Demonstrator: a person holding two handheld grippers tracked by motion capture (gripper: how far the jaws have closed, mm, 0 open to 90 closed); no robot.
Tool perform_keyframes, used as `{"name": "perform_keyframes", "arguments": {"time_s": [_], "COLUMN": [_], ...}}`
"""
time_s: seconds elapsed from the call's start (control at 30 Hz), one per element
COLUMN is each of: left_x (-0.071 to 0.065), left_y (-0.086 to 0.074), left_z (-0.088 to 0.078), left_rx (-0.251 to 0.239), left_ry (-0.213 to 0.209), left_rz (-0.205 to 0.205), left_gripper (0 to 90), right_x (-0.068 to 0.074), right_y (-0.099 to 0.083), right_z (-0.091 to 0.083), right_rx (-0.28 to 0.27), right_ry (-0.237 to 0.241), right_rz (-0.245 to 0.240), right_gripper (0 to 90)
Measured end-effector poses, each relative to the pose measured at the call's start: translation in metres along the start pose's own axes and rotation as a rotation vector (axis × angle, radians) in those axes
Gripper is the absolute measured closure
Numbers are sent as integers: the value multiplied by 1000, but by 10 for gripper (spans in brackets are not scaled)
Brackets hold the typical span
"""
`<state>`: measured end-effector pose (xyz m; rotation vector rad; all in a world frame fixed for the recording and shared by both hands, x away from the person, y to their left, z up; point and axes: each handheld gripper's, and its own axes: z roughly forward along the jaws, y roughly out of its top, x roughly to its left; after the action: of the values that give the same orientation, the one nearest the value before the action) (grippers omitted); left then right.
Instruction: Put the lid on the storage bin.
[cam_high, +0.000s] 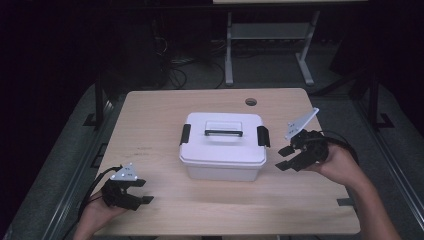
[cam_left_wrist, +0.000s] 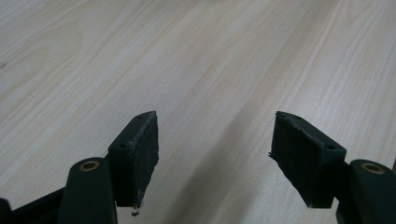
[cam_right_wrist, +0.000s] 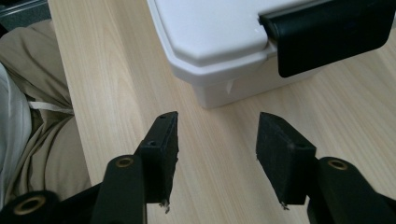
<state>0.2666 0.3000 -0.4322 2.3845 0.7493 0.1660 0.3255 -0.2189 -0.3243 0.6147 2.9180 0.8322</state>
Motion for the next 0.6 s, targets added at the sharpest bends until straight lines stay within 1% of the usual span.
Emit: {"name": "perform_keyframes", "arguments": {"time_s": [0.27,0.47,0.6], "left_x": [-1,-1,-1], "left_y": [1,1,1], "left_z": [1,3,3], "left_rx": [-2,6,10], "left_ry": [2,6,6], "left_rz": [2,10,10], "left_gripper": [315,307,306], "right_x": [0,2,2], "right_y": [-11,-22,-30], "right_z": [3,8,12], "right_rx": [-6,-10,-3], "right_ry": [4,10,13], "right_rz": [20,33,42], "right_gripper": [472,457,452]}}
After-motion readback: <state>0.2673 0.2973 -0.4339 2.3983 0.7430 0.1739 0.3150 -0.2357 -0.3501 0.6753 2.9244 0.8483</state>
